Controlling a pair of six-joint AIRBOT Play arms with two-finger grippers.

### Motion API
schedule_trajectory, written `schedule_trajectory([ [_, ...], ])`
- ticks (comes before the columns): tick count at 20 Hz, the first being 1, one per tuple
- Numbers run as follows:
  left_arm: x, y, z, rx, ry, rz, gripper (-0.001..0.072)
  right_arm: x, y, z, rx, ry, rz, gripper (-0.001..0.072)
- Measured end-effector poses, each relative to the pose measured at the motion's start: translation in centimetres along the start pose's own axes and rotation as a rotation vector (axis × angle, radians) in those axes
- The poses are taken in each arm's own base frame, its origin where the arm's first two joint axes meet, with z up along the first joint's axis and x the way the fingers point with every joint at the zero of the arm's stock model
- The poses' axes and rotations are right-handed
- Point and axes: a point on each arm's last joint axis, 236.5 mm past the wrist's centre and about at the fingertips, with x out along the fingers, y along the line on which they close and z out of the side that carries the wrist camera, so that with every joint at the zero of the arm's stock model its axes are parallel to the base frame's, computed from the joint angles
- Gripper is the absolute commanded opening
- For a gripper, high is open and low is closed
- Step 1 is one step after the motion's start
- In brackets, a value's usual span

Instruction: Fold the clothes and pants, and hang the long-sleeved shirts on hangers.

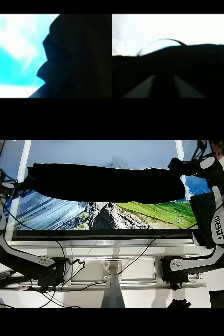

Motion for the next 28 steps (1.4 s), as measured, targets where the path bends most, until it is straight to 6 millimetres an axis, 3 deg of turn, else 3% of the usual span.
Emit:
schedule_trajectory([
  [3, -3.0, -4.4, 3.5, 0.192, -0.069, -0.044, 0.0008, -0.1, 4.8, 1.8, -0.081, -0.058, 0.054, 0.0017],
  [5, -6.8, -8.0, 5.6, 0.283, -0.117, -0.087, 0.0007, -0.2, 9.1, 2.8, -0.136, -0.106, 0.103, 0.0017],
  [8, -13.5, -13.5, 6.8, 0.391, -0.155, -0.169, 0.0008, 0.1, 16.3, 2.9, -0.183, -0.157, 0.193, 0.0017],
  [10, -18.0, -16.4, 6.2, 0.456, -0.148, -0.223, 0.0008, 1.0, 21.5, 1.3, -0.199, -0.140, 0.264, 0.0016],
  [12, -22.4, -19.0, 5.2, 0.507, -0.143, -0.279, 0.0008, 2.4, 27.2, -1.6, -0.211, -0.094, 0.342, 0.0016],
  [15, -27.1, -21.4, 3.7, 0.564, -0.139, -0.340, 0.0008, 4.9, 35.4, -8.4, -0.213, 0.027, 0.449, 0.0016],
  [18, -29.7, -23.3, 2.7, 0.556, -0.134, -0.414, 0.0008, 6.4, 42.7, -17.7, -0.202, 0.203, 0.546, 0.0016],
  [20, -30.5, -24.4, 2.1, 0.529, -0.124, -0.468, 0.0008, 6.3, 46.5, -22.6, -0.199, 0.283, 0.603, 0.0016],
  [22, -31.0, -25.3, 1.8, 0.504, -0.115, -0.509, 0.0008, 6.2, 48.3, -26.9, -0.214, 0.362, 0.624, 0.0017],
  [24, -30.8, -25.6, 1.5, 0.486, -0.100, -0.528, 0.0008, 5.9, 48.9, -28.5, -0.224, 0.397, 0.633, 0.0017],
  [26, -29.9, -26.1, 0.8, 0.475, -0.070, -0.544, 0.0008, 6.2, 47.8, -28.4, -0.251, 0.418, 0.607, 0.0017],
  [28, -28.6, -26.9, -0.6, 0.477, -0.022, -0.564, 0.0008, 6.5, 45.5, -25.2, -0.268, 0.394, 0.562, 0.0017],
])
